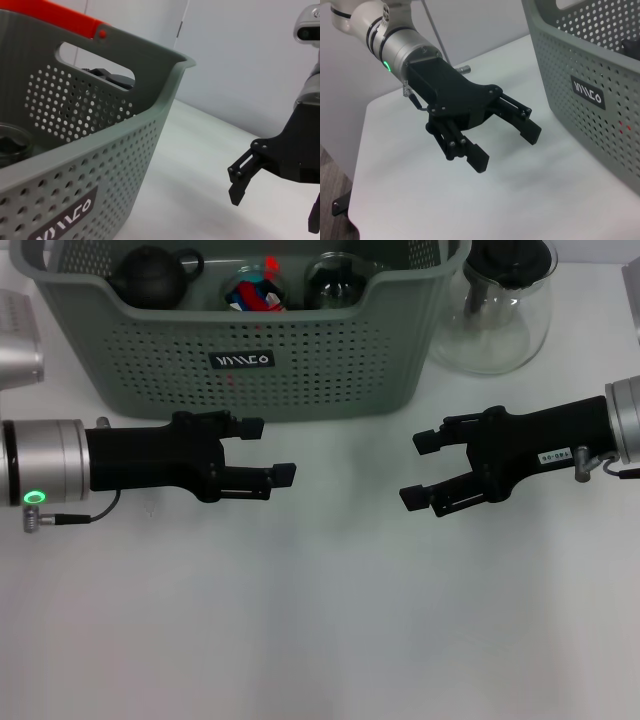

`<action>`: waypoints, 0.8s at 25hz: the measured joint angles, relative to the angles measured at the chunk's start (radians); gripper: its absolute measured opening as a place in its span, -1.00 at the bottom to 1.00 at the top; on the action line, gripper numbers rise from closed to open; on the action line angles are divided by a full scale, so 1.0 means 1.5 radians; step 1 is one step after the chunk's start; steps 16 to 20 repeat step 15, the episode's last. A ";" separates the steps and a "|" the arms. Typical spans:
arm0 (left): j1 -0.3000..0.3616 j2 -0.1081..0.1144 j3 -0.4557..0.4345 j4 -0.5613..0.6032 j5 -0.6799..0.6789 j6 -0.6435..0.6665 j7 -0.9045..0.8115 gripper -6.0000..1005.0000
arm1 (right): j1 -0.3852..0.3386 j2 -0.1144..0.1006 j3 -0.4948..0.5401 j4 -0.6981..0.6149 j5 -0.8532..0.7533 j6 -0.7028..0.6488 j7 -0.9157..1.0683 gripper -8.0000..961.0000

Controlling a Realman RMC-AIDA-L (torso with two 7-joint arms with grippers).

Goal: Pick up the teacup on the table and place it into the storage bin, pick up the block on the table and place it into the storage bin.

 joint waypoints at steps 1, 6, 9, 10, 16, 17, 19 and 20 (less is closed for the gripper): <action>0.000 0.000 0.000 0.000 0.001 0.000 0.002 0.72 | 0.000 0.000 0.000 0.000 0.000 0.000 0.000 0.96; 0.000 -0.003 0.000 -0.002 0.001 -0.004 0.009 0.72 | 0.001 0.000 0.000 0.000 0.000 0.000 0.001 0.96; 0.000 -0.003 0.000 -0.005 0.001 -0.010 0.009 0.72 | 0.001 -0.001 0.000 0.000 0.000 0.001 0.001 0.96; -0.001 -0.002 0.000 -0.008 0.001 -0.012 0.010 0.72 | 0.001 -0.001 0.000 0.000 0.000 0.001 0.000 0.96; -0.004 0.000 0.000 -0.017 0.002 -0.018 0.010 0.72 | 0.001 0.000 0.000 0.000 0.000 0.007 -0.001 0.96; -0.004 0.000 0.000 -0.017 0.002 -0.018 0.010 0.72 | 0.001 0.000 0.000 0.000 0.000 0.007 -0.001 0.96; -0.004 0.000 0.000 -0.017 0.002 -0.018 0.010 0.72 | 0.001 0.000 0.000 0.000 0.000 0.007 -0.001 0.96; -0.004 0.000 0.000 -0.017 0.002 -0.018 0.010 0.72 | 0.001 0.000 0.000 0.000 0.000 0.007 -0.001 0.96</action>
